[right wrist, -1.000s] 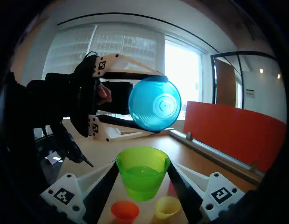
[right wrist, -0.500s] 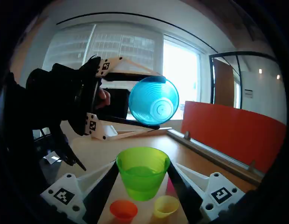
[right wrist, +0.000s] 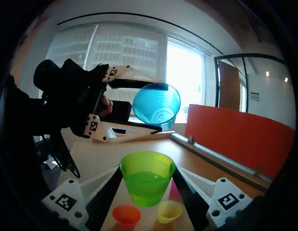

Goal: Pour water

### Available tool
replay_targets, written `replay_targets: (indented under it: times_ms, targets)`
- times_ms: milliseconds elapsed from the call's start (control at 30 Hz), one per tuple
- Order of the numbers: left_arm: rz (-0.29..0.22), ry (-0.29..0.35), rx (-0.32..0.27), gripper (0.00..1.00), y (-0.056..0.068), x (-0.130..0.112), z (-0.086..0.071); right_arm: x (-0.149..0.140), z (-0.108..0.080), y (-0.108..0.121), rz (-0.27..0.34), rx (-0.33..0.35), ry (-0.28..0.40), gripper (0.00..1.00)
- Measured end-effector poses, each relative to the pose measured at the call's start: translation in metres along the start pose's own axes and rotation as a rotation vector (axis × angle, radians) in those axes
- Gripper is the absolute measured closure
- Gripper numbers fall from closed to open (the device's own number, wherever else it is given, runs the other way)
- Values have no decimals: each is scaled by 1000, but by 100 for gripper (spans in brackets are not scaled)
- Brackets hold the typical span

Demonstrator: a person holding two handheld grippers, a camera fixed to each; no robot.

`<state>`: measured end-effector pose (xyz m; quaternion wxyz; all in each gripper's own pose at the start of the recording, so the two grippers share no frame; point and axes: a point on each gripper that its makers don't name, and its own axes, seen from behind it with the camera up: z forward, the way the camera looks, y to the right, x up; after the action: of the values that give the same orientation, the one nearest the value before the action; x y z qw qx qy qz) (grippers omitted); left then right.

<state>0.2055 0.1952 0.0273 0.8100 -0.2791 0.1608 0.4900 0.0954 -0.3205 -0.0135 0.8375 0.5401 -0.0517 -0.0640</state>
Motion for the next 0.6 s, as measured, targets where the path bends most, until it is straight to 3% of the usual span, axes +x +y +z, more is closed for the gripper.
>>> replay_targets:
  times_ms: [200, 600]
  targets:
    - [-80, -13, 6, 13, -4, -7, 0, 0, -2, 2, -2, -11, -3, 9]
    - [-237, -61, -3, 13, 1, -28, -5, -3, -4, 5, -8, -19, -16, 9]
